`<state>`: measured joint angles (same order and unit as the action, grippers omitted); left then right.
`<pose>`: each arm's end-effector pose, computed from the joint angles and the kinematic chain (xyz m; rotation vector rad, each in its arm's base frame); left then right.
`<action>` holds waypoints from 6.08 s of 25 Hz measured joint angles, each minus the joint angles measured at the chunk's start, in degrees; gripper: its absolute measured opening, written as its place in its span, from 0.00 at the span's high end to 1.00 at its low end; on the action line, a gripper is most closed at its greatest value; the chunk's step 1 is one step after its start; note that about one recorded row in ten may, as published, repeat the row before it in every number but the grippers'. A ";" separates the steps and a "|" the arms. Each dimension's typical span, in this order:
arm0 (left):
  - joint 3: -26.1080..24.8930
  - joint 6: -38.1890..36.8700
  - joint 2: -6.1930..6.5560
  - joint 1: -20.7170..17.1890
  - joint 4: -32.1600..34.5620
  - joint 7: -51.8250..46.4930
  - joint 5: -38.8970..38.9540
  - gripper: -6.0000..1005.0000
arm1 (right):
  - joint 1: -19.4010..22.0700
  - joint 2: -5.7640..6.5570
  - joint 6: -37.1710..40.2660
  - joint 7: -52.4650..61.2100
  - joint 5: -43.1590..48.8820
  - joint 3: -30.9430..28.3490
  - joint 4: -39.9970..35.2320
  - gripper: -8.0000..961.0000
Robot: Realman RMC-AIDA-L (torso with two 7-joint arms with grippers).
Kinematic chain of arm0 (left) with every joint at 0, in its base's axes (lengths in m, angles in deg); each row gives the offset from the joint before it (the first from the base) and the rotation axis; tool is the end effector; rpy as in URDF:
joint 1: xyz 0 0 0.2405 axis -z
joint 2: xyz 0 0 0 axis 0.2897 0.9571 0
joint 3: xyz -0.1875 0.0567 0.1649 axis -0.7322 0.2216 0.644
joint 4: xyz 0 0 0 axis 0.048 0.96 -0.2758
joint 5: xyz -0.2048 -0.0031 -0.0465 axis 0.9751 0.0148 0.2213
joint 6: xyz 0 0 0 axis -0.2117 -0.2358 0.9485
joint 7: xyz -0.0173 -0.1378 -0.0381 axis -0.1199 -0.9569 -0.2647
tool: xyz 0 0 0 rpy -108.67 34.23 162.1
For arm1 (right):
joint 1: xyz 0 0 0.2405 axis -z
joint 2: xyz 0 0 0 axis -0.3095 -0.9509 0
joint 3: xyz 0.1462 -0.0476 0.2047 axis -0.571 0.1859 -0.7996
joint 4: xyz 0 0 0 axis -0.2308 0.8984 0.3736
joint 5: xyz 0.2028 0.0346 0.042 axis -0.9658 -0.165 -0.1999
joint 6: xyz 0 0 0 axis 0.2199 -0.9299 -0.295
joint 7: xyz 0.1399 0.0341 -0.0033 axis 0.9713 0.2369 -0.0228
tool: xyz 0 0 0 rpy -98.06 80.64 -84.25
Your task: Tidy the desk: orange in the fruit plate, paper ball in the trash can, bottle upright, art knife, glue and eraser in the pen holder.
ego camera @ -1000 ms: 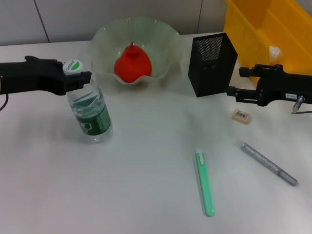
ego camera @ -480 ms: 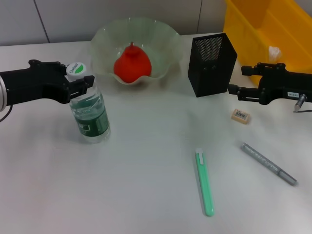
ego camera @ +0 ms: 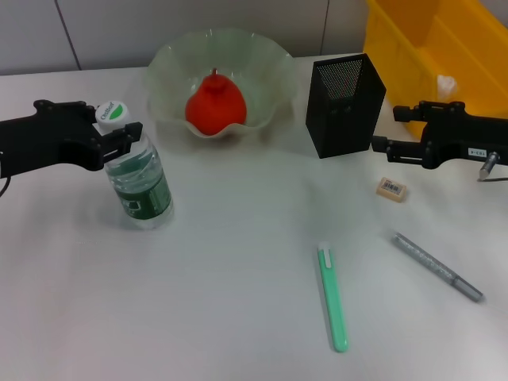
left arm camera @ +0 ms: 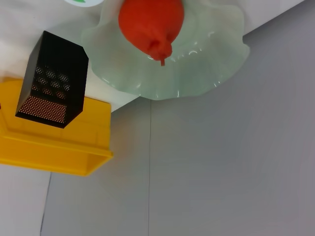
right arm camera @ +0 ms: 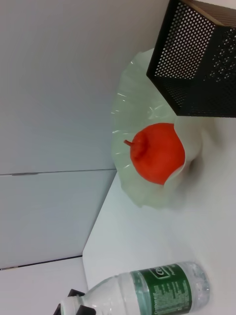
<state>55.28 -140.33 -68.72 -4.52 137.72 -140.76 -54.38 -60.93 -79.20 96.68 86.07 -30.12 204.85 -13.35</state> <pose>-0.2117 0.3422 0.0327 -2.4458 -0.6018 -0.3109 0.3129 0.3657 0.0422 -2.4398 0.5252 0.4282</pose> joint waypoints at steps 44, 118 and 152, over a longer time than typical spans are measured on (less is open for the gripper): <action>0.28 -2.94 0.12 0.27 1.84 -0.73 -0.21 0.55 | 0.91 0.00 0.53 0.05 0.00 0.00 0.26 0.27; -4.68 -29.72 0.14 4.21 -3.62 9.95 14.25 0.29 | -0.66 -0.65 14.22 18.25 4.82 0.09 10.19 0.27; -9.48 -31.75 0.42 5.81 -6.08 15.73 15.08 0.25 | -32.09 -3.08 19.65 68.32 47.42 0.24 23.09 0.27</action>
<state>45.80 -172.08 -68.30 1.29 131.64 -125.02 -39.30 -93.02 -82.28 116.33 154.38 17.30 205.09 9.74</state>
